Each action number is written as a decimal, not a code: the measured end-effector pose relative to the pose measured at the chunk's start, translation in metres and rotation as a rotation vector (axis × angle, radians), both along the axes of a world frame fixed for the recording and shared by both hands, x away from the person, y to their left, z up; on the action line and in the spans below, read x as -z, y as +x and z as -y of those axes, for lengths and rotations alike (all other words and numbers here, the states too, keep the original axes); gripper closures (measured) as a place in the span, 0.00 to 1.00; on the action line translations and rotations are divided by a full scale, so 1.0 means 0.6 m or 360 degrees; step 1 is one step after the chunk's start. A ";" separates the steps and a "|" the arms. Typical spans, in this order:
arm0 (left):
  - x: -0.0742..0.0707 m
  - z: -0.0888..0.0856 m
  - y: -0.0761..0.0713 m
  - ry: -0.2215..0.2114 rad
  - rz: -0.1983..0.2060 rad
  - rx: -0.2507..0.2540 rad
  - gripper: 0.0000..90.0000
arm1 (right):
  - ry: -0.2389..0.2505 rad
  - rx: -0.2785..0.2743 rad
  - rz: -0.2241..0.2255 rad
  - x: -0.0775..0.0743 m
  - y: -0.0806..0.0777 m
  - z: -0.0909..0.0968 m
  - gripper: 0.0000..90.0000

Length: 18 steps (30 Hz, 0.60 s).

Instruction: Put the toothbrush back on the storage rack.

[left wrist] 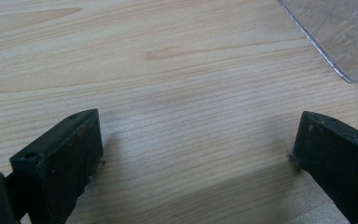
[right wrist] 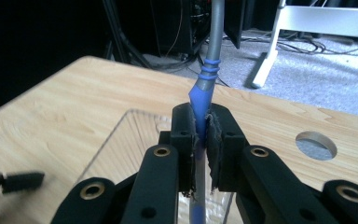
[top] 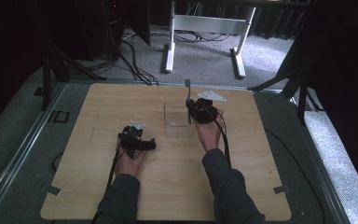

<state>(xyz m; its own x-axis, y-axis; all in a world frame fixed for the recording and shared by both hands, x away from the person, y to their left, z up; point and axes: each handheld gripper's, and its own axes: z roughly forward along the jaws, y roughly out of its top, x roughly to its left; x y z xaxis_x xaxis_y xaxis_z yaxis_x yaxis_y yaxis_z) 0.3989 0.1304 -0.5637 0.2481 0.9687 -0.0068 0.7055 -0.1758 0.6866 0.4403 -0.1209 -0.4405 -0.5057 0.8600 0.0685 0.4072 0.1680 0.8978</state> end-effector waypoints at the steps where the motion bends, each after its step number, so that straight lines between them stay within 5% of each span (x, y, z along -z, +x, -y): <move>1: 0.000 0.000 0.000 0.0000 0.0000 0.0000 0.02 | -0.0019 -0.0006 -0.0002 0.002 -0.002 0.000 0.90; 7: 0.000 0.000 0.000 0.0003 0.0001 0.0002 0.02 | -0.0064 -0.0051 0.0043 0.009 -0.018 0.009 0.70; 18: 0.000 0.000 0.000 -0.0001 -0.0001 -0.0001 0.02 | -0.0035 -0.0003 0.0056 0.004 -0.038 0.051 0.62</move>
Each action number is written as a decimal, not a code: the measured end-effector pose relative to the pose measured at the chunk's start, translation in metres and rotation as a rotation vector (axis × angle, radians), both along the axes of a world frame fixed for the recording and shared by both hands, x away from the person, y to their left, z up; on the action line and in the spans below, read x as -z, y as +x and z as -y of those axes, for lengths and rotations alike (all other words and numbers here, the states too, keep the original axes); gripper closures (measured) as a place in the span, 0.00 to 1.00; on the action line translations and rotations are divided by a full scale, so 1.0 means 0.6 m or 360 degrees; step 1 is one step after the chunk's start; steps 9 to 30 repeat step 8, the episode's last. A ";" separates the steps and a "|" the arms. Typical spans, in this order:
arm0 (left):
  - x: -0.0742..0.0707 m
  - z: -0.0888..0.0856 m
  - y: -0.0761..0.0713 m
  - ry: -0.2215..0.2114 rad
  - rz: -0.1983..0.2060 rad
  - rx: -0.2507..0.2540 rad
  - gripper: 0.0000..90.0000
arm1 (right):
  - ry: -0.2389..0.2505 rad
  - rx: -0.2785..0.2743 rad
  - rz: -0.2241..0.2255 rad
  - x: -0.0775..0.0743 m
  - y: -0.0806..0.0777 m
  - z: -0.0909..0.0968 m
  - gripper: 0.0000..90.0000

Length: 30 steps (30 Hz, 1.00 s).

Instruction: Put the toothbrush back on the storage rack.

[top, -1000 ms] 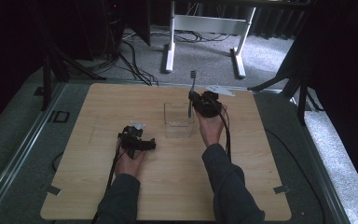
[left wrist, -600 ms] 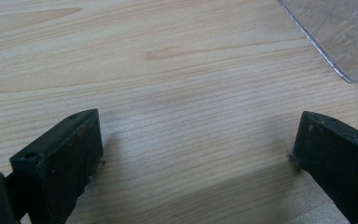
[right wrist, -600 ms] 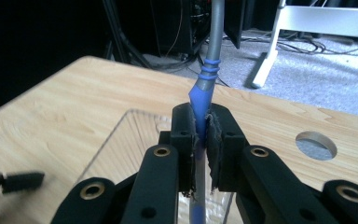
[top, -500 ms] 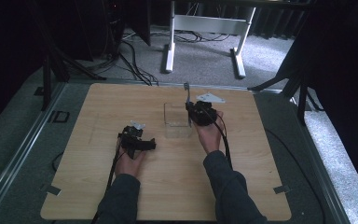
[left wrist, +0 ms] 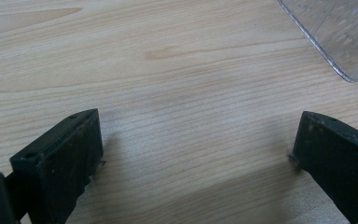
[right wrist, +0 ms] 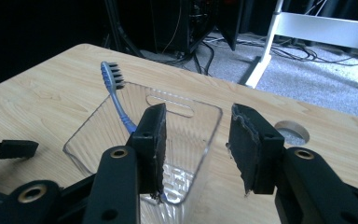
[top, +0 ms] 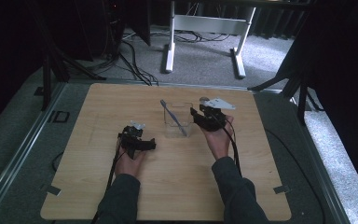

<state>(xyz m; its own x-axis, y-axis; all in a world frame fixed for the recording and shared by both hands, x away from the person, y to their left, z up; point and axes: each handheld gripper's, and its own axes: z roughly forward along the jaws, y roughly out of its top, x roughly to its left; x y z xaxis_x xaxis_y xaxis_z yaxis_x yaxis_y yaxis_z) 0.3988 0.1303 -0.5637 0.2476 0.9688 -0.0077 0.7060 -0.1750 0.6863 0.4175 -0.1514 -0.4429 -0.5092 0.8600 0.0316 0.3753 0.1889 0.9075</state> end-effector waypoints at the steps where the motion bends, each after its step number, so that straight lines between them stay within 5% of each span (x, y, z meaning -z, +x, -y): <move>1: 0.000 0.000 0.000 0.0000 0.0000 0.0001 0.02 | 0.0011 0.0003 -0.0005 0.000 -0.001 0.004 0.62; 8: 0.000 0.000 0.000 0.0000 -0.0001 0.0001 0.02 | 0.0133 0.0024 -0.0128 0.013 -0.011 0.042 0.58; 30: 0.000 0.000 0.000 0.0000 -0.0001 0.0001 0.02 | 0.0133 0.0024 -0.0128 0.013 -0.011 0.042 0.58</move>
